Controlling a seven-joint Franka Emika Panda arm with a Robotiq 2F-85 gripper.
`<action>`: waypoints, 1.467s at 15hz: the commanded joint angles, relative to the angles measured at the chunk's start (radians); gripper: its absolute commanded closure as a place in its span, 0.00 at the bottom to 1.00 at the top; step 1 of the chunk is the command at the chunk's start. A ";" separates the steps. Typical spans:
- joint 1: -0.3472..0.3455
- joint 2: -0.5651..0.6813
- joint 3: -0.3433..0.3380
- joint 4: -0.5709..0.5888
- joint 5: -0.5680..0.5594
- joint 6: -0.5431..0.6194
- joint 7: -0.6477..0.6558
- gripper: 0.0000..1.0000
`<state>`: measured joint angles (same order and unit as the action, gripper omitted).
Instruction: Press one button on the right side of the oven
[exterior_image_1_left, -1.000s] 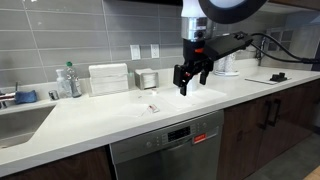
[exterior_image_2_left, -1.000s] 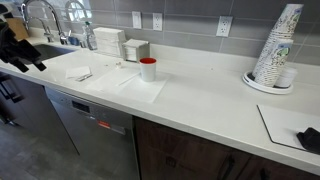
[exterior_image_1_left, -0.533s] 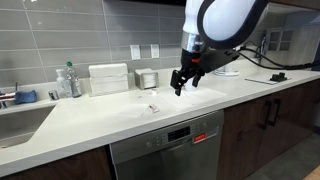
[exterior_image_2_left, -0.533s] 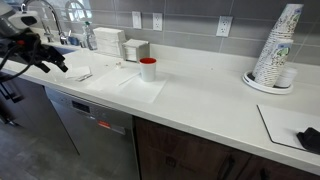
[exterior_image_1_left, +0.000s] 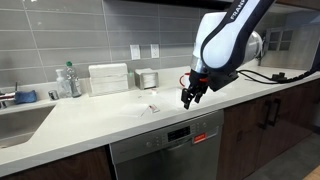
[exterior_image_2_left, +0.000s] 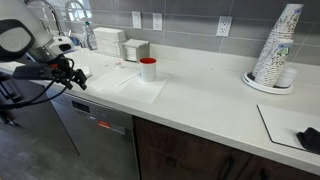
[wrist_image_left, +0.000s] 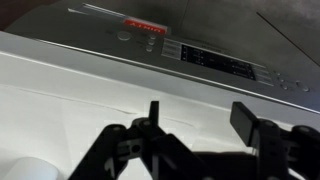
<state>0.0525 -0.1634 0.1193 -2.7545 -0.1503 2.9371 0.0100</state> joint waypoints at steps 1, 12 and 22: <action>0.022 0.096 -0.045 0.000 0.046 0.085 -0.093 0.58; 0.011 0.168 -0.011 0.002 0.635 0.106 -0.559 1.00; -0.015 0.196 -0.056 0.002 0.671 0.135 -0.661 0.99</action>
<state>0.0375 0.0322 0.0637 -2.7522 0.5209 3.0723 -0.6506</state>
